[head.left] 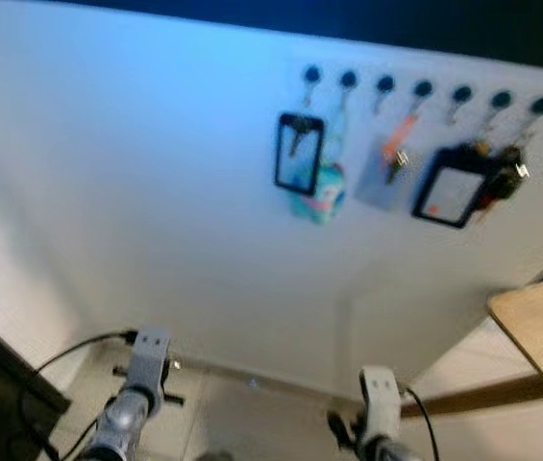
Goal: Hang keys on a hook
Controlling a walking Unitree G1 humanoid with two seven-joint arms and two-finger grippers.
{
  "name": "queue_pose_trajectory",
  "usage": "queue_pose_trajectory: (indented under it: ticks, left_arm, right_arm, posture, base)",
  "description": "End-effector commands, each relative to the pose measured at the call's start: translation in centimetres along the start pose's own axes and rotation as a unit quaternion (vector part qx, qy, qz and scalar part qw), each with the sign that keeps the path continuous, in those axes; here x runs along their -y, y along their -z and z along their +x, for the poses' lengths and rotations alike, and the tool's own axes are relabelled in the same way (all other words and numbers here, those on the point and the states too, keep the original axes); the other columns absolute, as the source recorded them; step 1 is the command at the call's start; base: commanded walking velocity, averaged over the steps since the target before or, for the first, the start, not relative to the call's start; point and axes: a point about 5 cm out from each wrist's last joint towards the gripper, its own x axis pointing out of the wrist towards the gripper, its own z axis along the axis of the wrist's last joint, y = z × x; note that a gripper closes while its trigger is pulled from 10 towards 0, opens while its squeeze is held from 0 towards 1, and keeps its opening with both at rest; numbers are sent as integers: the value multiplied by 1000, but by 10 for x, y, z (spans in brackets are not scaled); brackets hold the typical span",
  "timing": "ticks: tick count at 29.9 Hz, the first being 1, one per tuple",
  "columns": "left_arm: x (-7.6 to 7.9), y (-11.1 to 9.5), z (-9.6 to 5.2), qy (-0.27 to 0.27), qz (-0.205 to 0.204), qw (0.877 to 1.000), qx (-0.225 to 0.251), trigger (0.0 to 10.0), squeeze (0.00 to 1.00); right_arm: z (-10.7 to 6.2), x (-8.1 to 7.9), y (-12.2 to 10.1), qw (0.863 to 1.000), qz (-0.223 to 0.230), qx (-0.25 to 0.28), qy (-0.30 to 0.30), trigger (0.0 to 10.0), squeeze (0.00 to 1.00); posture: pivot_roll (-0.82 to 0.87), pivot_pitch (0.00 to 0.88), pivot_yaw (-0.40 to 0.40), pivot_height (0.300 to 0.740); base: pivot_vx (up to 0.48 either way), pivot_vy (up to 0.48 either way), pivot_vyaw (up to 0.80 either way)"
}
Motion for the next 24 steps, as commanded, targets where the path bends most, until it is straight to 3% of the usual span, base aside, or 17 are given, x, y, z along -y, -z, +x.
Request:
queue_pose_trajectory:
  ticks: [1,5,15,24]
  left_arm:
    - [2,-2,1,4,0,1000,1,10000,0]
    - [1,-8,4,-5,-10,1000,8,10000,0]
    - [8,-10,5,10,12,1000,7,10000,0]
    - [2,-12,5,-7,10,1000,15,10000,0]
  right_arm:
    - [-1,4,0,1000,5,1,7,10000,0]
    - [-1,4,0,1000,7,3,7,10000,0]
    - [-1,4,1,1000,12,6,7,10000,0]
    - [-2,5,2,1000,10,5,7,10000,0]
  posture:
    - [109,9,-58,740]
    - [106,9,-53,740]
    - [94,22,-48,740]
    - [91,35,-52,740]
  base:
    - [0,0,0]
    - [0,0,0]
    - [0,-480,0]
    - [0,0,0]
